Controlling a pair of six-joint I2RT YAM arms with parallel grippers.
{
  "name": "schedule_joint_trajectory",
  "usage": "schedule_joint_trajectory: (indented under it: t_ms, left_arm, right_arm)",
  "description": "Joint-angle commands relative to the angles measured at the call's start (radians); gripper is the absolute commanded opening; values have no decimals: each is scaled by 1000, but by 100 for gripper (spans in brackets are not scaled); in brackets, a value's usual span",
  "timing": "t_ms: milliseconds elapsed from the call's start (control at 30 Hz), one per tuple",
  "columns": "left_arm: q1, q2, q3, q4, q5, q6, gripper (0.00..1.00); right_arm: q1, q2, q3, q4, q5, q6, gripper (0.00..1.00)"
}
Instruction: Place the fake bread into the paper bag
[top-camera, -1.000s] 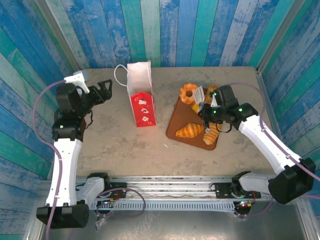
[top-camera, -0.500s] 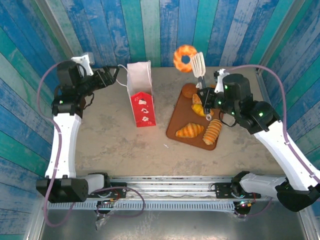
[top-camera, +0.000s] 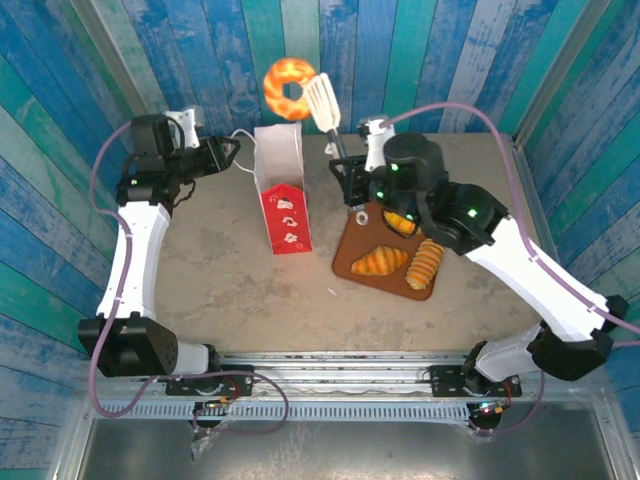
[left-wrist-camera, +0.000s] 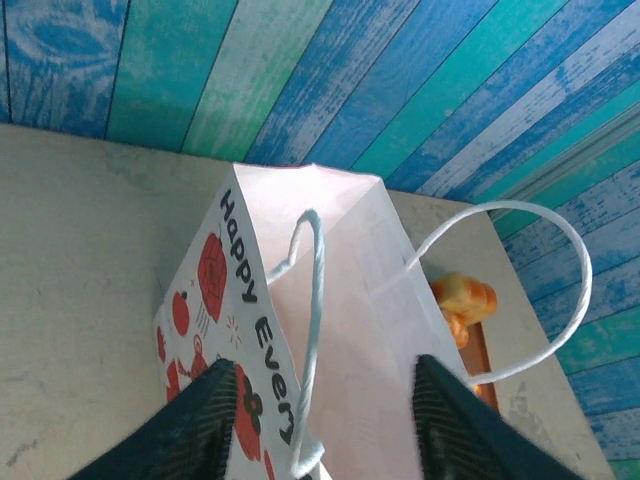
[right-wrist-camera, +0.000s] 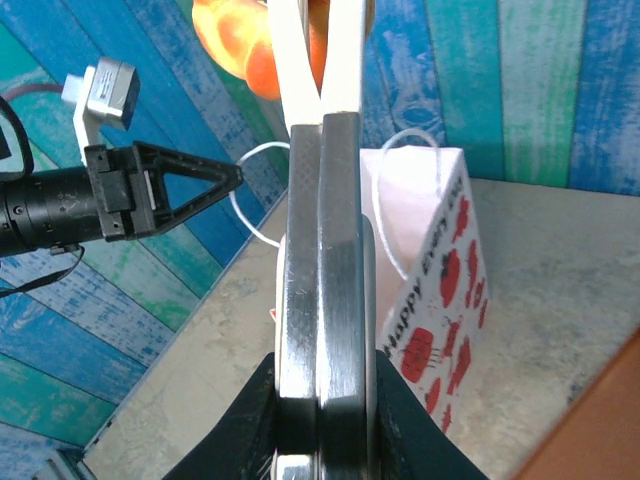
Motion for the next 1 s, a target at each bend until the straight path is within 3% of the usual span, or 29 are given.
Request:
schedule_joint_trajectory:
  t_ms: [0,500,667,967]
  left_arm:
    - [4,15,-34,59,-22,8,42]
    - [7,7,-106,148,-58,-53,5]
    - [12,-32,-174,185,-92,-83,0]
    - [19,-85,-215,177,-177,-81,0]
  right_arm:
    - [22,53,77,90,20,-29,1]
    - [27,209,74,158,-61,58,0]
    - [22,236,67,128,-58,63,1]
    - [-10,314,143,-10,-88,43,0]
